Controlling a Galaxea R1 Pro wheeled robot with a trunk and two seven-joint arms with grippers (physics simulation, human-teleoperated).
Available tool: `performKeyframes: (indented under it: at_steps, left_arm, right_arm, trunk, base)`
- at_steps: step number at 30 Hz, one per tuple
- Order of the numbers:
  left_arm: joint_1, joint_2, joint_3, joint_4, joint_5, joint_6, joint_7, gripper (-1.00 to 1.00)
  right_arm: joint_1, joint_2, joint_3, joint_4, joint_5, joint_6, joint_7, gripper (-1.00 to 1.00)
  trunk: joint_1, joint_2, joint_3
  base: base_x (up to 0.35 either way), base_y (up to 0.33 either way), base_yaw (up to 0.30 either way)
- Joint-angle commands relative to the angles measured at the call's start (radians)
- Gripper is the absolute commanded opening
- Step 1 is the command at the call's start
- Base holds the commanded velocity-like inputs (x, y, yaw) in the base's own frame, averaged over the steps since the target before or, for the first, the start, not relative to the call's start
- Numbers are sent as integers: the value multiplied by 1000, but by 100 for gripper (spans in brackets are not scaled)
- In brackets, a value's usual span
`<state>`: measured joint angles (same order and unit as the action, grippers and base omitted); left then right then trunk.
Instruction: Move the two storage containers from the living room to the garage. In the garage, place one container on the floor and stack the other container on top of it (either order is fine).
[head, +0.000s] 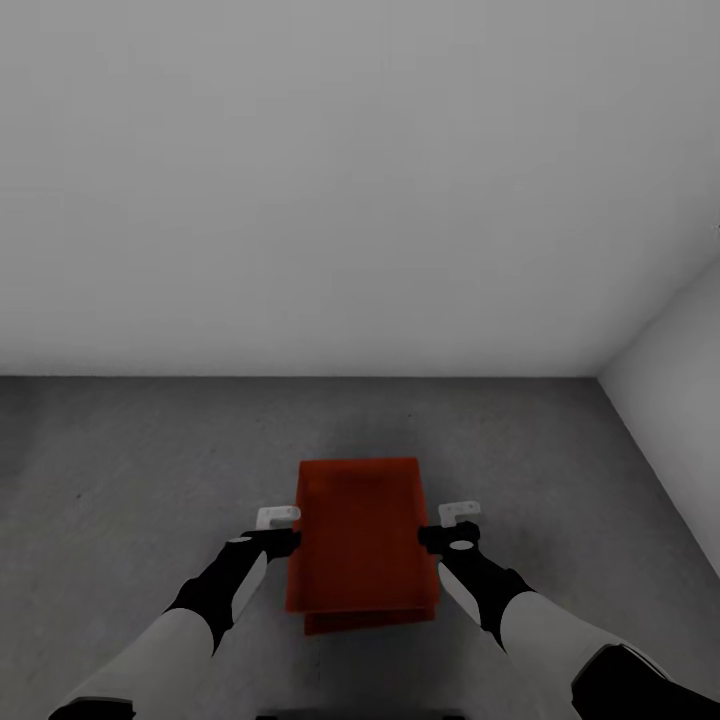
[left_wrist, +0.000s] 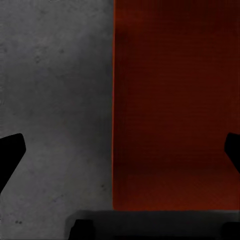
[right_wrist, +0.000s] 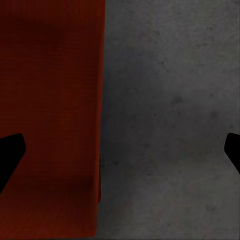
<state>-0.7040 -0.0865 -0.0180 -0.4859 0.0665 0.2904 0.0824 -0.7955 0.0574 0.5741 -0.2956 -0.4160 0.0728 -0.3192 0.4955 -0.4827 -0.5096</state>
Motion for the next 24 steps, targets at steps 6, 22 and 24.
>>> performKeyframes:
  at_steps: [6,22,24]
  left_arm:
    - [0,0,-2,-2,7,7,6,100]
    - [0,0,-1,0,7,7,7,100]
    - [0,0,-1,0,7,7,7,100]
  right_arm:
    - [-1,-1,9,-2,-4,7,-8,100]
    - [-1,-1,8,-2,-4,7,-7,100]
    - [-1,-1,7,-2,-4,7,-7,100]
  trunk:
    - [0,-1,8]
    - [0,-1,33]
    - [0,-1,36]
  base:
    - [-155,0,0]
    - [-339,0,0]
    - [-346,0,0]
